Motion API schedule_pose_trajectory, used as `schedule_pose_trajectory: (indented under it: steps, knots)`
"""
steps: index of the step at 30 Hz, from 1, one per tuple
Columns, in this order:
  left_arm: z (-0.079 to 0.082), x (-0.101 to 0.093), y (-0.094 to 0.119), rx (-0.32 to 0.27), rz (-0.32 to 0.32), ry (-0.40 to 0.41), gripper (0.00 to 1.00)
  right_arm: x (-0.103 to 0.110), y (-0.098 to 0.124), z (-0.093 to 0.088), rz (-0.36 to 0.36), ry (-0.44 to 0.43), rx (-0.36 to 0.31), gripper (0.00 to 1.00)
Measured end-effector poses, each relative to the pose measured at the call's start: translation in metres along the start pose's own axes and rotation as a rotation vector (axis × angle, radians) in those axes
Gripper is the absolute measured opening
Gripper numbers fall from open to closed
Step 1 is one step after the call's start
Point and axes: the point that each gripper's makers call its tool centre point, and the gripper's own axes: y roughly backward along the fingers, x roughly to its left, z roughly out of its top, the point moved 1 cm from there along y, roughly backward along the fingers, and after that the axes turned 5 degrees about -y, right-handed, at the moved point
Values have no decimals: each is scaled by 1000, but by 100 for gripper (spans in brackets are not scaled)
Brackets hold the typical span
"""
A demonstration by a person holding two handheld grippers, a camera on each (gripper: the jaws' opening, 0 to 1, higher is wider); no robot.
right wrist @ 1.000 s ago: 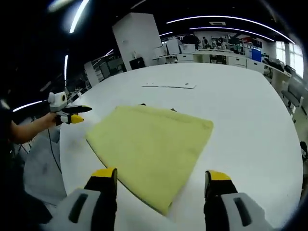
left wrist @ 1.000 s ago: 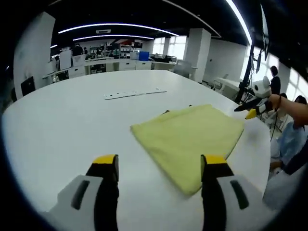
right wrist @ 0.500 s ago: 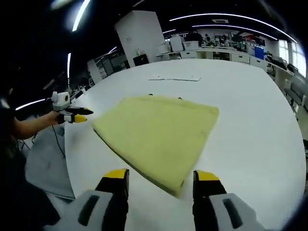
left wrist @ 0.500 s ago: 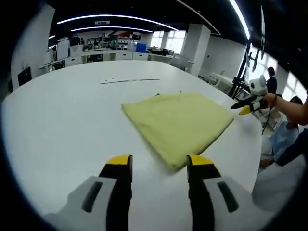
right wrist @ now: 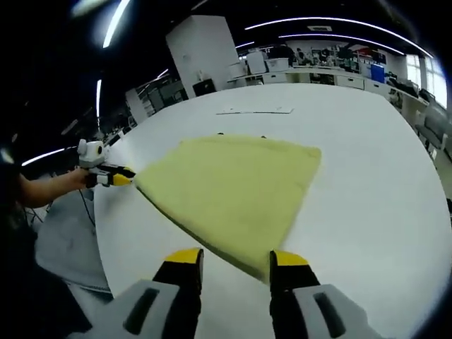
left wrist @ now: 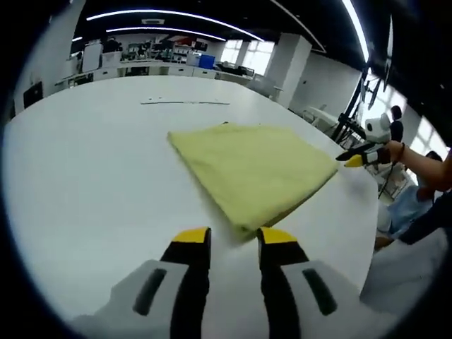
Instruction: Fold the garment on the visible template until the final outline fits inside the template.
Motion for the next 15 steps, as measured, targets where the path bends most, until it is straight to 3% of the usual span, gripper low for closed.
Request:
schedule_pose_trajectory:
  steps: [4, 15]
  knots:
    - [-1, 0, -4, -13, -22, 18, 12, 0, 0, 0, 3, -4, 0, 34]
    - [-3, -2, -8, -14, -69, -1, 5, -4, -3, 0, -20, -22, -8, 26]
